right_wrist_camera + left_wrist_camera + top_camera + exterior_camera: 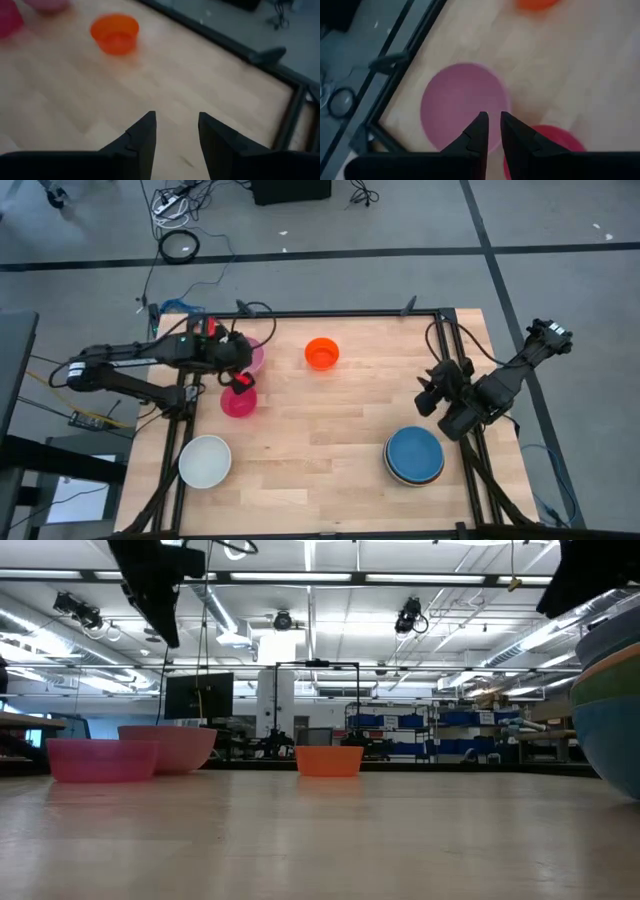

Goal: Nest bowls inside each other
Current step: Stack the pink bowl into the blue bowl

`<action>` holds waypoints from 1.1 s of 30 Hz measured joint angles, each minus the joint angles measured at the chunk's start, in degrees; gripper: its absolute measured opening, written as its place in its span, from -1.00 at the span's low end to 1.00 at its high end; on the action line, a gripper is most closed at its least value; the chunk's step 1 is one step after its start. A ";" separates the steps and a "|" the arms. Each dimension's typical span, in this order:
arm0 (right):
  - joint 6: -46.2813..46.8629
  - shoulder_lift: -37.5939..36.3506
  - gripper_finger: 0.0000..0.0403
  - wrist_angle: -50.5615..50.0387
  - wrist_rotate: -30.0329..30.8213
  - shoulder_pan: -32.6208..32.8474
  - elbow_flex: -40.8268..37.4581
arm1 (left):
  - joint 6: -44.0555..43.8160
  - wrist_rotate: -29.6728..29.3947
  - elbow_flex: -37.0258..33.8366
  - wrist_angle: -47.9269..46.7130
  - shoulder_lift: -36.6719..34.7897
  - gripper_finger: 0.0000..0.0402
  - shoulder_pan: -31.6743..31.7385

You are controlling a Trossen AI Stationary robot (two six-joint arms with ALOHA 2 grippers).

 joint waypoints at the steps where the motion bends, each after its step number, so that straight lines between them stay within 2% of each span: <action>1: -0.25 -0.06 -0.33 0.61 1.37 0.06 0.00 | 0.38 -0.01 0.00 -0.21 0.69 -0.71 0.85; 5: -4.89 0.01 -0.34 5.05 6.73 0.02 0.00 | 4.55 0.15 0.00 0.69 3.19 -0.71 4.37; 7: -8.44 0.03 -0.34 8.18 9.03 -0.17 0.00 | 6.98 2.25 0.00 2.04 4.44 -0.71 6.62; 9: -11.82 0.05 -0.34 10.93 11.27 -0.62 0.00 | 11.31 9.88 0.00 4.62 5.66 -0.71 9.39; 12: -15.77 0.05 -0.34 13.63 12.29 -1.54 0.00 | 19.11 26.80 -1.13 8.62 6.78 -0.71 13.55; 14: -17.02 0.05 -0.34 14.25 12.22 -2.28 0.00 | 22.61 31.85 -2.88 10.64 7.45 -0.71 16.28; 22: -18.08 0.05 -0.34 15.07 11.22 -3.10 0.00 | 26.63 32.57 -11.14 11.89 8.06 -0.71 25.55; 27: -18.52 0.03 -0.34 15.43 11.26 -3.17 0.00 | 31.48 38.55 -15.32 16.80 8.06 -0.71 27.13; 33: -18.52 0.03 -0.34 15.53 11.18 -3.17 0.00 | 33.17 37.87 -18.75 20.44 8.04 -0.71 28.17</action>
